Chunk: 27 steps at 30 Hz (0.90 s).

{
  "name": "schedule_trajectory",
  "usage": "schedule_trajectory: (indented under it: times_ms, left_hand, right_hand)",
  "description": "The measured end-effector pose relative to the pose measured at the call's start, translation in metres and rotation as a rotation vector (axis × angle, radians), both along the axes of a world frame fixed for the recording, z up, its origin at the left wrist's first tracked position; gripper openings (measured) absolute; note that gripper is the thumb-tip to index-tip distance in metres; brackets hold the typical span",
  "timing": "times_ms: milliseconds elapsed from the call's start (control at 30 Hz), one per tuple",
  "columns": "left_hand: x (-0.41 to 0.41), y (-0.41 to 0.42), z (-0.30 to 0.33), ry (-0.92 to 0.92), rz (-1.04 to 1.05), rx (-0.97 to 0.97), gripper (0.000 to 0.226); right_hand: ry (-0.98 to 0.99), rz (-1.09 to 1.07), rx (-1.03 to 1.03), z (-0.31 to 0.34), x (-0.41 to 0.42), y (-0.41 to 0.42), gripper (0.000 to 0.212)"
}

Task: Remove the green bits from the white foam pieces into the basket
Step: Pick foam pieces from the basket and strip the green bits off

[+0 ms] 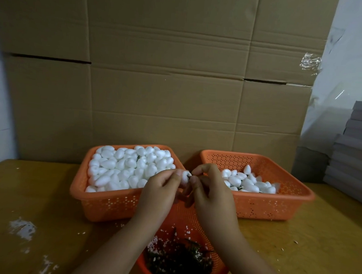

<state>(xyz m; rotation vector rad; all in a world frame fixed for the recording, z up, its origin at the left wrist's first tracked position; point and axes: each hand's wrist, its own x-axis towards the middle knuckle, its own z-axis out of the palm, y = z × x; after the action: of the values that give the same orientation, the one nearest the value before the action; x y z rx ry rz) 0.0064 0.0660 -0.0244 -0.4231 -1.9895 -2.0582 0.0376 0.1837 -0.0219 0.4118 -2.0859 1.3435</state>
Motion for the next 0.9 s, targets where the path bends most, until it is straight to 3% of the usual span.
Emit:
schedule_trajectory:
  times_ms: [367, 533, 667, 900]
  left_hand:
    - [-0.0017, -0.0044, -0.0021, 0.149, 0.032, -0.159, 0.023]
    - [-0.0026, -0.0052, -0.0067, 0.139, 0.039, -0.119, 0.017]
    - [-0.0023, -0.0030, -0.0072, 0.139, 0.083, -0.096, 0.013]
    - [-0.0031, -0.0040, -0.0064, 0.137, 0.116, -0.079, 0.010]
  right_hand:
    - [-0.073, 0.080, -0.097, 0.0034, -0.0021, 0.0050, 0.029]
    - [-0.137, 0.169, -0.210, 0.0043, -0.0050, 0.0043, 0.013]
    - [-0.165, 0.122, -0.257, 0.0010, -0.0069, 0.0050, 0.004]
    - [-0.200, 0.070, -0.246, 0.0007, -0.0108, 0.0098, 0.011]
